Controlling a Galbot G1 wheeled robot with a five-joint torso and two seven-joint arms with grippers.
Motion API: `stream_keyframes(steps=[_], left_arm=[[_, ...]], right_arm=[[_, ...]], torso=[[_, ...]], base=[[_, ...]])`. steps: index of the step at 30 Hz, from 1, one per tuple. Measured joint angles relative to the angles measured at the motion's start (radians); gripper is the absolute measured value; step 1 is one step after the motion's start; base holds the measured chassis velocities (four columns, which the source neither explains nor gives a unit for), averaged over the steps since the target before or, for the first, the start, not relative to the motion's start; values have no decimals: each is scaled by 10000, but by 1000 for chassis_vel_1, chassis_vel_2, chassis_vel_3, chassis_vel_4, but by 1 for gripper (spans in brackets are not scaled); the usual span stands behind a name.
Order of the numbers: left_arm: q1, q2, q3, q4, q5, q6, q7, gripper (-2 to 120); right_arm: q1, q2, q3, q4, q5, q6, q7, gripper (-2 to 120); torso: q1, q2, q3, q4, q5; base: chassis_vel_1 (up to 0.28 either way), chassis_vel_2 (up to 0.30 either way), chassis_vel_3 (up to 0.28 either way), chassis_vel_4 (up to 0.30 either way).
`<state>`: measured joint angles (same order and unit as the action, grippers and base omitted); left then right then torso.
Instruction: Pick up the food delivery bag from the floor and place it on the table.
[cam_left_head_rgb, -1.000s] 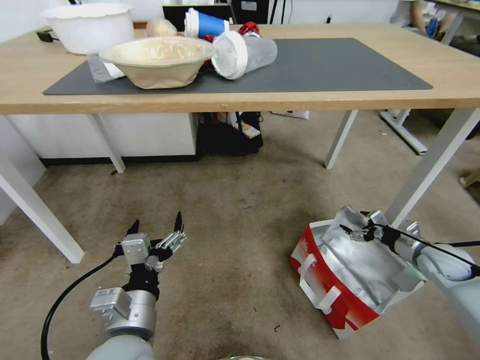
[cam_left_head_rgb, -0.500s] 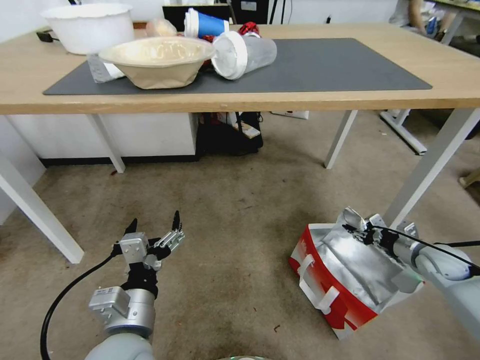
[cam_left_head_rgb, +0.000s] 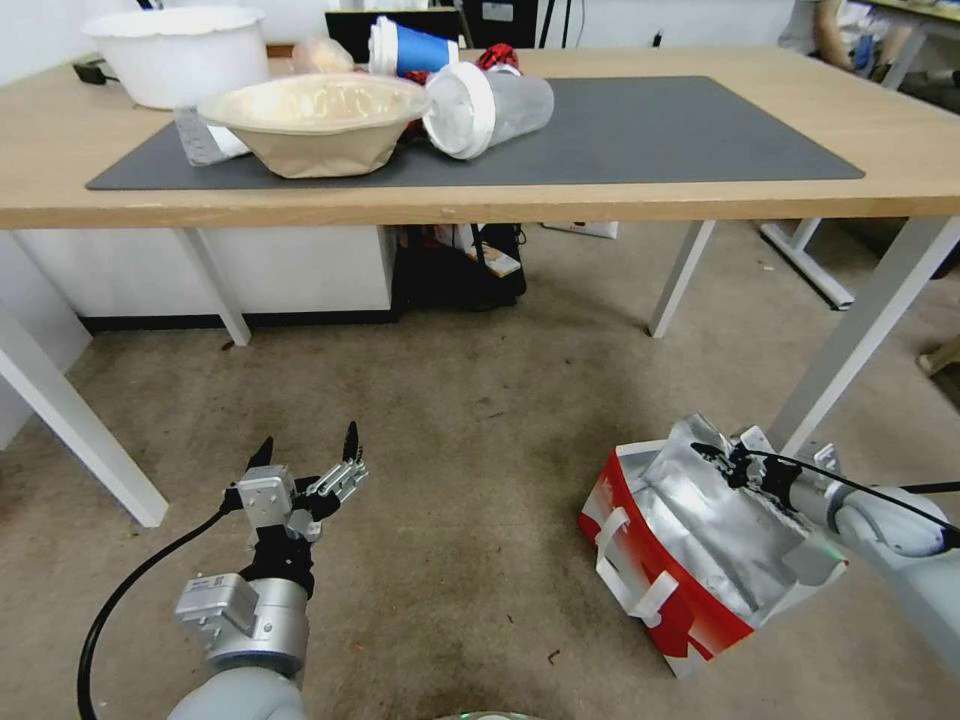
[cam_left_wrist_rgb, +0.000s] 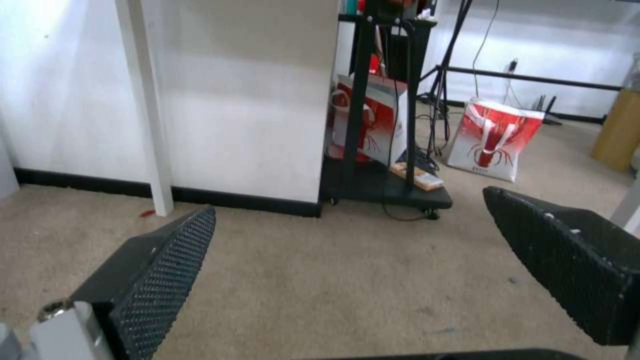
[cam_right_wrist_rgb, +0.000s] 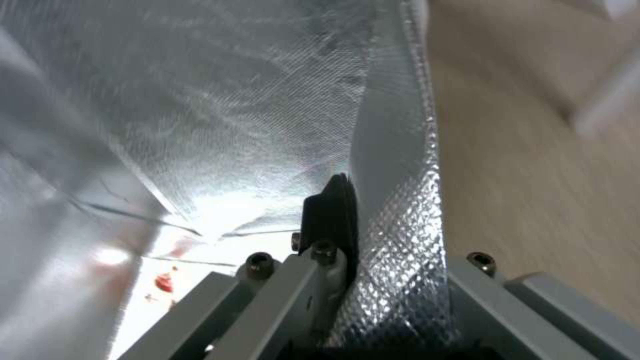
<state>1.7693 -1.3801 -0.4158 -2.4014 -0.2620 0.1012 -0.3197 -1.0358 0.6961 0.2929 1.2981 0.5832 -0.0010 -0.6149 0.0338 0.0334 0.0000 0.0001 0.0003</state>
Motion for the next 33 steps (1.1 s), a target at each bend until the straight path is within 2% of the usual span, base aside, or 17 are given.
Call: stream_keyframes(steps=[1,3,4,6,8,12,16,24,33], left_arm=[[0,0,0,0,0,0,0,100],[10,-2,-22,-26,-60,-68,14,100],[10,-2,-22,-26,-60,-68,14,100],[33,-13,-23,-76,-131,-75,47,100],[48,-11,-23,-150,-235,-51,81,100],[54,12,-62,-186,-316,-55,120,100],[94,26,-92,-254,-372,-93,171,100],[132,-92,-75,-286,-353,-260,169,100],[240,-155,-95,-418,-269,-453,170,100]], right_arm=[[0,0,0,0,0,0,0,0],[-204,-145,353,321,669,435,-908,0],[-204,-145,353,321,669,435,-908,0],[-470,-345,771,824,1322,505,-1782,0],[-768,-566,1120,1516,2147,402,-2391,0],[-1025,-752,1448,2155,2995,202,-2838,0],[-1276,-1063,1778,3389,4323,-274,-3561,0],[-1510,-1262,1967,4687,4851,-1358,-4555,0],[-1699,-1092,1975,5507,5147,-2025,-4769,0]], torso=[[0,0,0,0,0],[0,0,0,0,0],[0,0,0,0,0],[0,0,0,-3,-3],[-1,1,-1,-3,-4],[0,1,-1,-1,-3],[0,2,-1,-1,-3],[-1,2,-1,-1,-4],[0,2,-1,-1,-4]], base=[[0,0,0,0],[0,0,0,0],[0,0,0,0],[0,0,0,0],[0,0,0,0],[0,0,0,0],[0,0,0,0],[0,0,0,0],[0,0,0,0]])
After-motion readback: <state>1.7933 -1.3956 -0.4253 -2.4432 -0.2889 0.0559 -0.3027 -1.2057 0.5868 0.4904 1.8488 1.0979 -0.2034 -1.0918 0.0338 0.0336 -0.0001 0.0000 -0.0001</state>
